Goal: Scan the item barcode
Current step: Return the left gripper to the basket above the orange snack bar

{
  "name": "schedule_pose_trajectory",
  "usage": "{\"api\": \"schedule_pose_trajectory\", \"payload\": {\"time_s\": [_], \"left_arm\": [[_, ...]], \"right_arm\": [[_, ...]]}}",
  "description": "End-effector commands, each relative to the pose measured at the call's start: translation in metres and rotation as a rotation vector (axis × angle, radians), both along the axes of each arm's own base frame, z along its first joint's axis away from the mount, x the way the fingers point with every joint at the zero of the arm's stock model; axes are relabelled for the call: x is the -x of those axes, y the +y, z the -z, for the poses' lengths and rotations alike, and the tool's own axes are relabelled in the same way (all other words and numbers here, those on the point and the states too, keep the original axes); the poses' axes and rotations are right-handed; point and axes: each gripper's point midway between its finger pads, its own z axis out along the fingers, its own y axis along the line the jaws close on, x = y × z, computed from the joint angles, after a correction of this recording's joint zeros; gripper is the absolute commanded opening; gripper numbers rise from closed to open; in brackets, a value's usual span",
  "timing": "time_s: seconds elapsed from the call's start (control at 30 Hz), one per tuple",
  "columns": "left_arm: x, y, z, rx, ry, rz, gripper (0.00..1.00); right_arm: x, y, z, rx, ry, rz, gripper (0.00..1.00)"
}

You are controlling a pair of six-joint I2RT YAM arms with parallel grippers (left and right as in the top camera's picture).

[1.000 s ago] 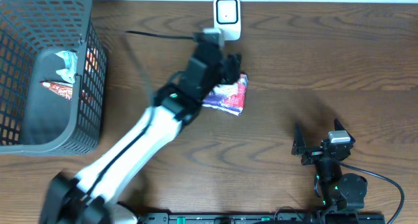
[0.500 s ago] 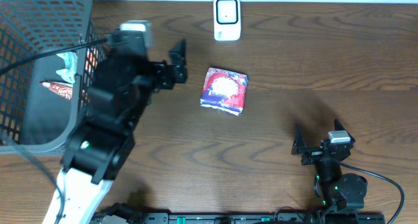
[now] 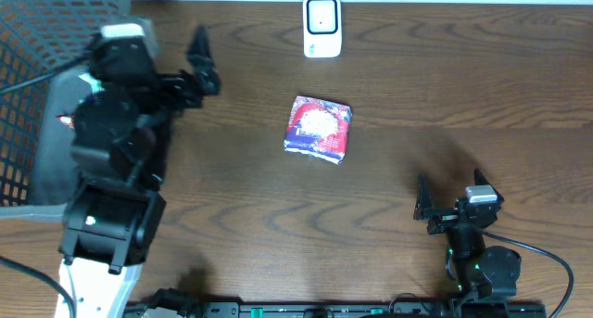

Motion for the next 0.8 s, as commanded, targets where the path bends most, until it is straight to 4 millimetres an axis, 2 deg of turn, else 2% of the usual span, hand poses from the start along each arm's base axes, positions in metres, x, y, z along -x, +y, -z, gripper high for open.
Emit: {"api": "schedule_pose_trajectory", "payload": {"time_s": [0.0, 0.2, 0.33, 0.43, 0.57, 0.77], "left_arm": [[0.004, 0.025, -0.041, -0.011, -0.075, -0.086, 0.98], [-0.001, 0.055, -0.078, -0.078, -0.058, -0.171, 0.98], [-0.014, 0.082, -0.084, -0.132, 0.025, -0.243, 0.99], [-0.024, 0.111, -0.082, -0.135, 0.083, -0.315, 0.99], [-0.034, 0.156, -0.066, -0.127, 0.159, -0.421, 0.98], [-0.047, 0.216, -0.013, -0.095, 0.313, -0.542, 0.98]], "right_arm": [[0.0, -0.002, 0.001, 0.007, -0.001, 0.008, 0.99], [0.0, -0.002, 0.001, 0.007, -0.001, 0.008, 0.99], [0.0, -0.002, 0.001, 0.007, -0.001, 0.009, 0.99], [0.0, -0.002, 0.001, 0.007, -0.001, 0.008, 0.99], [0.0, -0.002, 0.001, 0.007, -0.001, 0.008, 0.99], [0.0, -0.002, 0.001, 0.007, -0.001, 0.008, 0.99]]}}
